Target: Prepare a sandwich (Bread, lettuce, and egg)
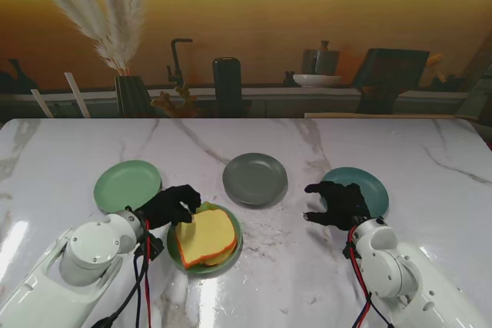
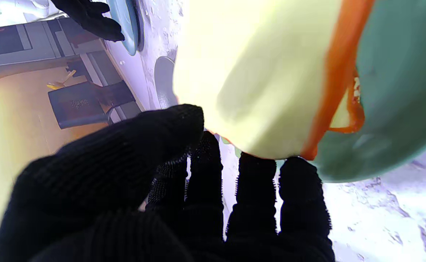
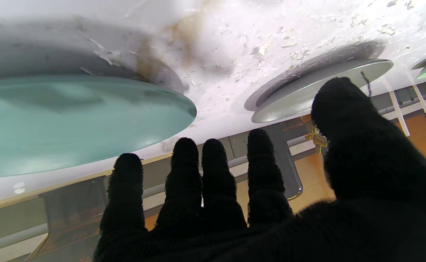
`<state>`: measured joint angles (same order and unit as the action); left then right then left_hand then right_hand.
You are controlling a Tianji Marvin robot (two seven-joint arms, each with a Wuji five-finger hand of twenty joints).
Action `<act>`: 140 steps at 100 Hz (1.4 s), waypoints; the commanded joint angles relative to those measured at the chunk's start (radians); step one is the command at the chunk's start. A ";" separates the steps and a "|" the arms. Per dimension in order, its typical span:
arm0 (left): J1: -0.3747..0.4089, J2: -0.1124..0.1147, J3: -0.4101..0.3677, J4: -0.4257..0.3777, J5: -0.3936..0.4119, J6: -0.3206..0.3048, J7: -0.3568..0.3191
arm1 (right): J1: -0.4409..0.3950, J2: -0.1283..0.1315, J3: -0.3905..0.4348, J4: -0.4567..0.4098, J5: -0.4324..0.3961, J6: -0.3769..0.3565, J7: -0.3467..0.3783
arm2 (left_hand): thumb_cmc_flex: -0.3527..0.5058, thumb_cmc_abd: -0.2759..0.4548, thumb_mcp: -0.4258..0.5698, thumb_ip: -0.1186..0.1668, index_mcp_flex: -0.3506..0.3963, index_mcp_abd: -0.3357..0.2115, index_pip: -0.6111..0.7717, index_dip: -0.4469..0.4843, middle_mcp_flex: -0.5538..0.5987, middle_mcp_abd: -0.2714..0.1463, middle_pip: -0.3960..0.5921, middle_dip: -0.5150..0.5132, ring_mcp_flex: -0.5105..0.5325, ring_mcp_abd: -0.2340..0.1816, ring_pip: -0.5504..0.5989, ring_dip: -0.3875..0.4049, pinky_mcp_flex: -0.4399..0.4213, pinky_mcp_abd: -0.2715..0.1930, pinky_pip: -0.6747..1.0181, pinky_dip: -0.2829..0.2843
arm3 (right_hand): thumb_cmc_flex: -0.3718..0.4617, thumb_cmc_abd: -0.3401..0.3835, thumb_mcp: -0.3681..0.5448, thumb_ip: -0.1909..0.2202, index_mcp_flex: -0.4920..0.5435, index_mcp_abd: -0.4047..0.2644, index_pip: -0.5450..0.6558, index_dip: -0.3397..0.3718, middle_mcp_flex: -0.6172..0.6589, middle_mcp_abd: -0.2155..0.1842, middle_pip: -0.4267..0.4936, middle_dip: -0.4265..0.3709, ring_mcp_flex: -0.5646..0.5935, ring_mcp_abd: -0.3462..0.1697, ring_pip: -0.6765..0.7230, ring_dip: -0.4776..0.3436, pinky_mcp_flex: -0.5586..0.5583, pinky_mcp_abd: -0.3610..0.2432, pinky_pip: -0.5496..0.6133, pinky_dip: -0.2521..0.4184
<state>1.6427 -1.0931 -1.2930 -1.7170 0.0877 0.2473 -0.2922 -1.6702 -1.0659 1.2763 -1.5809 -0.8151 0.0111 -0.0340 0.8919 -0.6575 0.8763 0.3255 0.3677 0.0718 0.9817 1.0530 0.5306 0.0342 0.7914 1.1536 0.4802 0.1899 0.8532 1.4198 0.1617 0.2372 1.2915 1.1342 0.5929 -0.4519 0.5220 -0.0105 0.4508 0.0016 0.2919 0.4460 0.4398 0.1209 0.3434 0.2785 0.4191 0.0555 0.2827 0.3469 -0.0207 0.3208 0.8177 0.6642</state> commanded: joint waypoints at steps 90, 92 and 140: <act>-0.011 0.003 -0.067 0.069 0.266 -0.415 0.133 | -0.038 -0.023 0.044 -0.059 0.003 -0.096 -0.041 | -0.197 0.216 -0.520 -0.210 -0.062 -0.014 -0.583 -0.643 -0.328 0.109 -0.514 -0.822 -0.307 0.000 -0.692 -0.905 -0.223 -0.037 -0.785 -0.677 | -0.039 0.023 0.000 -0.018 -0.029 0.006 -0.032 -0.012 -0.027 0.012 -0.044 -0.032 -0.025 0.002 -0.029 -0.016 0.028 0.001 -0.008 -0.014; -0.012 0.003 -0.068 0.073 0.272 -0.424 0.138 | -0.039 -0.023 0.048 -0.062 0.004 -0.104 -0.044 | -0.193 0.215 -0.526 -0.207 -0.061 -0.015 -0.592 -0.653 -0.329 0.109 -0.518 -0.831 -0.312 -0.002 -0.699 -0.920 -0.223 -0.040 -0.803 -0.705 | -0.041 0.023 0.000 -0.018 -0.030 0.005 -0.033 -0.013 -0.025 0.013 -0.046 -0.034 -0.023 0.002 -0.030 -0.017 0.031 0.001 -0.009 -0.015; -0.010 0.002 -0.049 0.169 0.348 -0.548 0.202 | -0.022 -0.053 0.038 -0.038 0.220 -0.278 -0.096 | -0.227 0.302 -0.660 -0.253 -0.102 -0.013 -0.647 -0.729 -0.291 0.119 -0.534 -0.903 -0.281 -0.008 -0.702 -0.996 -0.210 -0.086 -0.854 -0.868 | -0.123 0.064 0.020 -0.023 -0.149 0.052 -0.164 -0.092 -0.021 0.029 -0.207 -0.153 -0.040 0.018 -0.143 -0.107 -0.005 -0.022 -0.083 -0.164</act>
<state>1.6281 -1.0900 -1.3517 -1.5643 0.4440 -0.3099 -0.0588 -1.7010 -1.0944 1.3318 -1.6292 -0.6107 -0.2517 -0.1575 0.6854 -0.3836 0.2413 0.1527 0.2843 0.0538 0.3520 0.3431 0.2356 0.1468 0.2608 0.2683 0.1946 0.1923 0.1501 0.4359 -0.0487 0.1870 0.4292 0.2839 0.5076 -0.4117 0.5326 -0.0105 0.3458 0.0503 0.1774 0.3892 0.4598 0.1725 0.1649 0.1427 0.4098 0.1037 0.1560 0.2545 -0.0008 0.3185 0.7528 0.5282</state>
